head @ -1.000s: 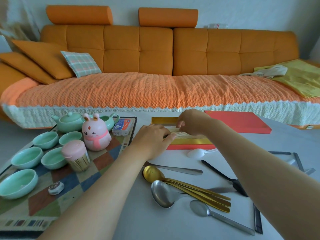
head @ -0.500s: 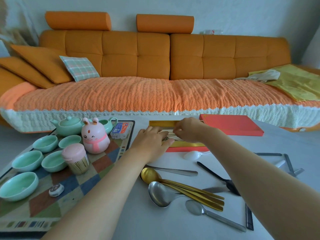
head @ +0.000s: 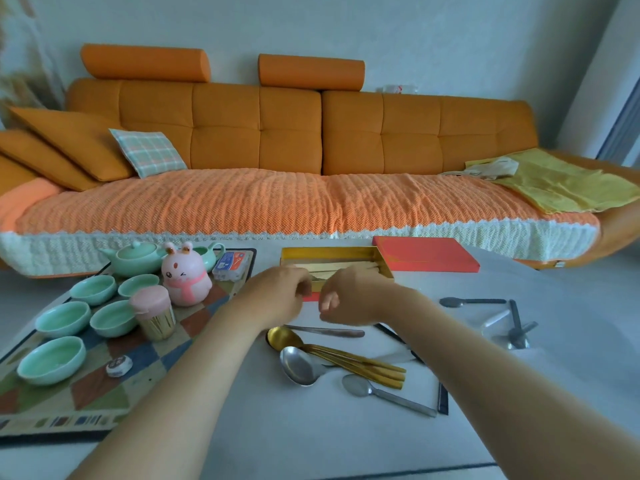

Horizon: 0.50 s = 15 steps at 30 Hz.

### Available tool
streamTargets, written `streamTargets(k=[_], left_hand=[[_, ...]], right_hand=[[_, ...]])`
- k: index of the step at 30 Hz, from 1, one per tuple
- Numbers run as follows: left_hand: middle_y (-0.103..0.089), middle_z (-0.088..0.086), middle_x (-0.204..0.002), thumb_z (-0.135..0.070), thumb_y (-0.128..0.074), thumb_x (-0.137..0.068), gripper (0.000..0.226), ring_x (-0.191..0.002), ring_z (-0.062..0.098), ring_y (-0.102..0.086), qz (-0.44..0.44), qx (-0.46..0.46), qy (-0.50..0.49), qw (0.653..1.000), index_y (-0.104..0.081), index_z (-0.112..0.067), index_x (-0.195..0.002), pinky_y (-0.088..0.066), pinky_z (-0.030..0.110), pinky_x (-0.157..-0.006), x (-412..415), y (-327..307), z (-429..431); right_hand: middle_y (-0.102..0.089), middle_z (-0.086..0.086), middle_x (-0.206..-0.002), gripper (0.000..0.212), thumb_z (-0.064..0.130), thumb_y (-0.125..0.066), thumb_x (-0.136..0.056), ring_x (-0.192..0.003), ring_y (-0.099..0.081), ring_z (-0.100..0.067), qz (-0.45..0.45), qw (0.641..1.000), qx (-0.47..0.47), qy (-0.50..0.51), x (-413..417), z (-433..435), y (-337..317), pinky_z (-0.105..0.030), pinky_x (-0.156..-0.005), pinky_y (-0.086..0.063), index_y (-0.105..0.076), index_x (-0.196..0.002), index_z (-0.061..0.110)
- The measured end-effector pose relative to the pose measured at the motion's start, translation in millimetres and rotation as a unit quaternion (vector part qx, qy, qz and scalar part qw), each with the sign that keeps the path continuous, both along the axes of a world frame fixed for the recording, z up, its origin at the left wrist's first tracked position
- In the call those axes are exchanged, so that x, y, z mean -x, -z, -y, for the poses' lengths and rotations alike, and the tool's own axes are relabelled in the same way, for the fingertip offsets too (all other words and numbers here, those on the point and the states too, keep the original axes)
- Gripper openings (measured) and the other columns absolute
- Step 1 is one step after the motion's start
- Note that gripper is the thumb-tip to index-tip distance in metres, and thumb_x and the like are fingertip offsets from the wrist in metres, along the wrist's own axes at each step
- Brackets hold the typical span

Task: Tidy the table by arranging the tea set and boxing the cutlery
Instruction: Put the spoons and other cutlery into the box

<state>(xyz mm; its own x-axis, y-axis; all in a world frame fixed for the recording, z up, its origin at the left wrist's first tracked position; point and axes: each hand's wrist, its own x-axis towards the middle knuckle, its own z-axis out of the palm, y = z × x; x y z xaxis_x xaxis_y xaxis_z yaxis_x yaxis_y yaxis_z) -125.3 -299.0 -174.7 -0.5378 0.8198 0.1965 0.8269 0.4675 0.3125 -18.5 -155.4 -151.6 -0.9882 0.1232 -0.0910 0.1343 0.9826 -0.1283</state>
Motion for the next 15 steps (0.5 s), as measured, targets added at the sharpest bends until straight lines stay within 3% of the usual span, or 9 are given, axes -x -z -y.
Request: streamTargets(k=[4, 9, 15], left_hand=[[-0.057, -0.011, -0.104, -0.006, -0.05, -0.088, 0.035, -0.096, 0.012, -0.056, 0.046, 0.087, -0.021, 0.995, -0.064, -0.037, -0.096, -0.05, 0.032, -0.082, -3, 0, 14], [-0.053, -0.008, -0.118, -0.007, -0.052, -0.087, 0.041, -0.101, 0.012, -0.051, 0.085, 0.143, -0.043, 0.985, -0.064, -0.037, -0.113, -0.041, 0.022, -0.077, -1, 1, 27], [-0.058, -0.012, -0.108, -0.02, -0.056, -0.093, 0.023, -0.094, 0.006, -0.055, 0.065, 0.114, -0.044, 0.99, -0.065, -0.039, -0.103, -0.035, 0.013, -0.062, 3, 4, 30]], right_hand=[[-0.069, 0.01, -0.103, 0.026, 0.048, -0.068, -0.085, -0.096, -0.061, -0.014, 0.045, 0.998, 0.017, 0.032, -7, 5, 20, -0.035, -0.083, -0.053, -0.071, -0.103, 0.03], [-0.068, 0.004, -0.11, 0.032, 0.043, -0.069, -0.087, -0.1, -0.062, -0.02, 0.068, 0.995, 0.023, 0.074, 0, 6, 29, -0.039, -0.088, -0.054, -0.071, -0.112, 0.023], [-0.067, 0.001, -0.114, 0.034, 0.038, -0.065, -0.091, -0.102, -0.061, -0.021, 0.094, 0.994, 0.02, 0.058, 5, 5, 32, -0.039, -0.091, -0.053, -0.067, -0.119, 0.017]])
